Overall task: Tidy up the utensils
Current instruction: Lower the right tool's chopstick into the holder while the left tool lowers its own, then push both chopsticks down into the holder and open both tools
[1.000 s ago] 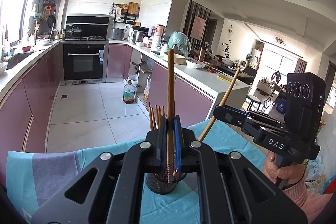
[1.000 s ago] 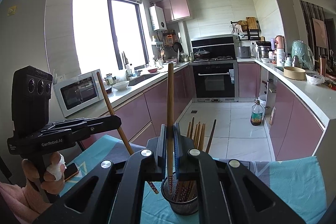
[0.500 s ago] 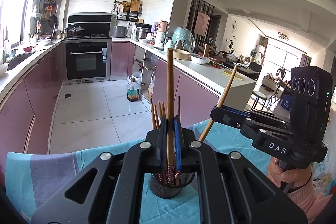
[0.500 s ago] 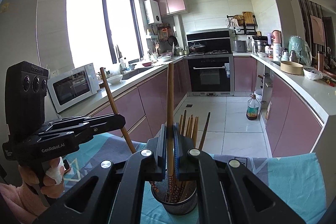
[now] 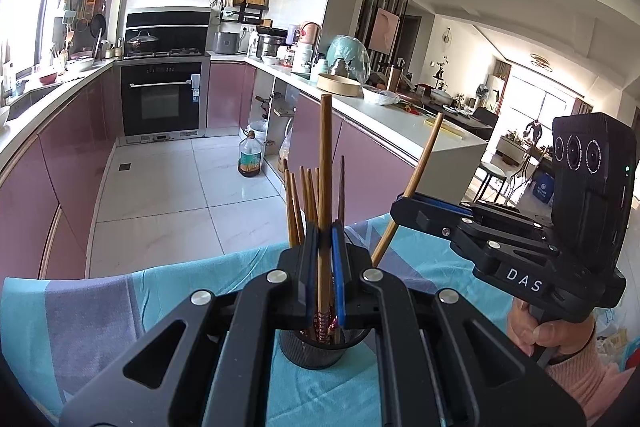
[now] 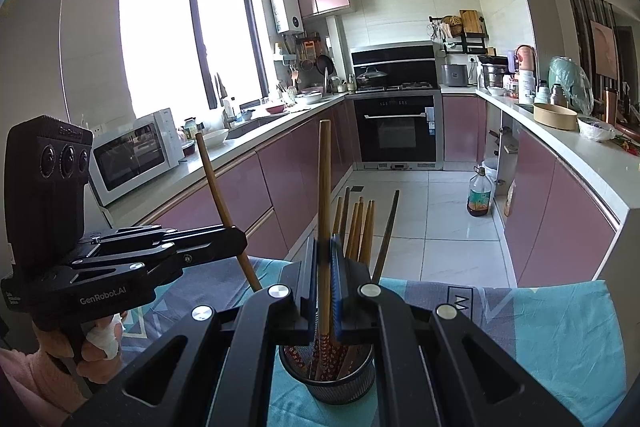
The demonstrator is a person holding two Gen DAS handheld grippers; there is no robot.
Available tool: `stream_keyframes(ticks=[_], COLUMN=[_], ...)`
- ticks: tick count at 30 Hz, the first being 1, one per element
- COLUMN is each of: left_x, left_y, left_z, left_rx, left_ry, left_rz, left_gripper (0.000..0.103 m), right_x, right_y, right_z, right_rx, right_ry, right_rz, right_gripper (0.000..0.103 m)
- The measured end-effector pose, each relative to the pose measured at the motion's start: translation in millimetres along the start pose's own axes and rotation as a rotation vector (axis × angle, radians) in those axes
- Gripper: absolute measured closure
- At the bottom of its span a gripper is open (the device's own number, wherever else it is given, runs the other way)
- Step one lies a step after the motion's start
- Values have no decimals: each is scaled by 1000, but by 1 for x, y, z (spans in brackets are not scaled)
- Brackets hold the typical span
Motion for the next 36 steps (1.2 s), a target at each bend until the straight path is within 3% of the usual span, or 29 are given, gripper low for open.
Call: stream_keyframes(ticks=[36], left_x=[-10], left_y=[-11], left_z=[-37], left_rx=[-100], left_ry=[-3], left_rz=[-11], left_gripper=[95], right_x=[14], right_y=[-18], right_z=[-21], right_rx=[-66], right_ry=[1], right_rz=[-30], right_gripper=[98])
Point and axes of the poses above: each gripper's, at about its wrist camera, not at the fingertips, and z roughly against the way its jaws point, x to its right, y to its top, the point moved 5 cm from there along -z, roughly the way its jaws point, and after that the axes turned 8 degrees about y, right-handed, at the moved point
